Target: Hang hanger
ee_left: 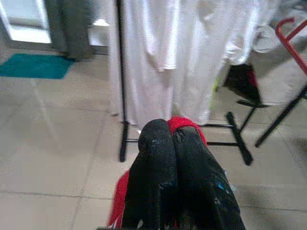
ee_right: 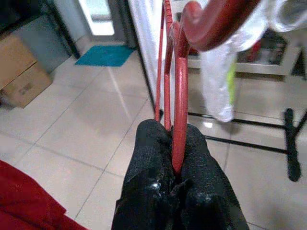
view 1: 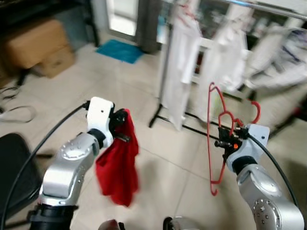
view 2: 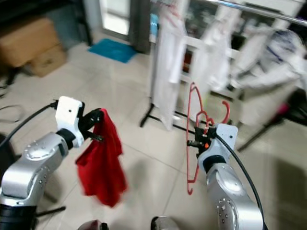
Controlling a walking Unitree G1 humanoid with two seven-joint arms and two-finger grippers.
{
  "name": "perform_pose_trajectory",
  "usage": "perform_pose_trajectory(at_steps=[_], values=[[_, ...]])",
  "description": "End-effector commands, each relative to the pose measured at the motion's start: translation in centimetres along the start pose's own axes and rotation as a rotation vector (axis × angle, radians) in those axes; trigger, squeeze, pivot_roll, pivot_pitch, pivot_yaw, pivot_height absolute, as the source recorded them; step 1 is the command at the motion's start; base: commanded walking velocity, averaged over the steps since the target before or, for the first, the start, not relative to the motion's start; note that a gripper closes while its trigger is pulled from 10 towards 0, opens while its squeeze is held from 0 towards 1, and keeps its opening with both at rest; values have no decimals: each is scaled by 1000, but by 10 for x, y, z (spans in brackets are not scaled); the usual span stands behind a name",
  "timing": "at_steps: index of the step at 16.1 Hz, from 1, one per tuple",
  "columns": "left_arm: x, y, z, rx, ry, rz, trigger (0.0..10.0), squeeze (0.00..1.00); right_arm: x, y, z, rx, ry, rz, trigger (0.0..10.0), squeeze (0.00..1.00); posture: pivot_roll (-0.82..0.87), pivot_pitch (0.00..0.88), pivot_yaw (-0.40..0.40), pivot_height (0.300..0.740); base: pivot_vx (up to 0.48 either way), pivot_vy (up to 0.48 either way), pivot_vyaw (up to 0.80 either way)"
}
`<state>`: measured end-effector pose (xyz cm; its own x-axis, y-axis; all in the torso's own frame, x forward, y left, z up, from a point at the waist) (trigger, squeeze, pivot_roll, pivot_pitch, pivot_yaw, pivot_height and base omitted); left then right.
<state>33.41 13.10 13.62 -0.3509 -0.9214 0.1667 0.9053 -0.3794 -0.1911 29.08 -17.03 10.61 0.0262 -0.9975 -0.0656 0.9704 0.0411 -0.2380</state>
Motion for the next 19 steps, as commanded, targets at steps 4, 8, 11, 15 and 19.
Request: perform_pose_trajectory(at_steps=[4, 8, 11, 15, 19], values=[[15, 0, 7, 38, 17, -16, 10000, 0, -8, -1, 11, 35, -5, 11, 10000, 0, -16, 81, -49, 740, 0, 0, -800], [16, 2, 11, 45, 21, -4, 10000, 0, -14, -2, 14, 48, -33, 29, 10000, 0, -19, 71, -44, 740, 0, 0, -800], [17, 4, 12, 49, 19, -2, 10000, 0, -20, -1, 32, 124, 5, 43, 10000, 0, -17, 70, -46, 740, 0, 0, -800], [16, 3, 13, 49, 14, 3, 10000, 0, -23, 0, 29, 105, -1, 60, 10000, 0, -14, 71, -47, 740, 0, 0, -800], [18, 5, 12, 43, 26, -1, 10000, 0, -16, -1, 22, 82, 7, 27, 10000, 0, -18, 67, -45, 740, 0, 0, -800]])
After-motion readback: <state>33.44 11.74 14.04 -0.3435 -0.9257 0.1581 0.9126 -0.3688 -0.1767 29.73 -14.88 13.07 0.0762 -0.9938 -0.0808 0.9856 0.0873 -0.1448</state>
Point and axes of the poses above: a point about 5 cm out from each wrist's last joint towards the gripper, its own y axis pointing out of the wrist towards the gripper, its own z axis along the axis of the wrist's last joint, x = y × z, the point moved 6 cm from there along y, pointing out of the wrist towards the gripper, and after that the axes turned 11 degrees about -y, right-handed, at the moved point
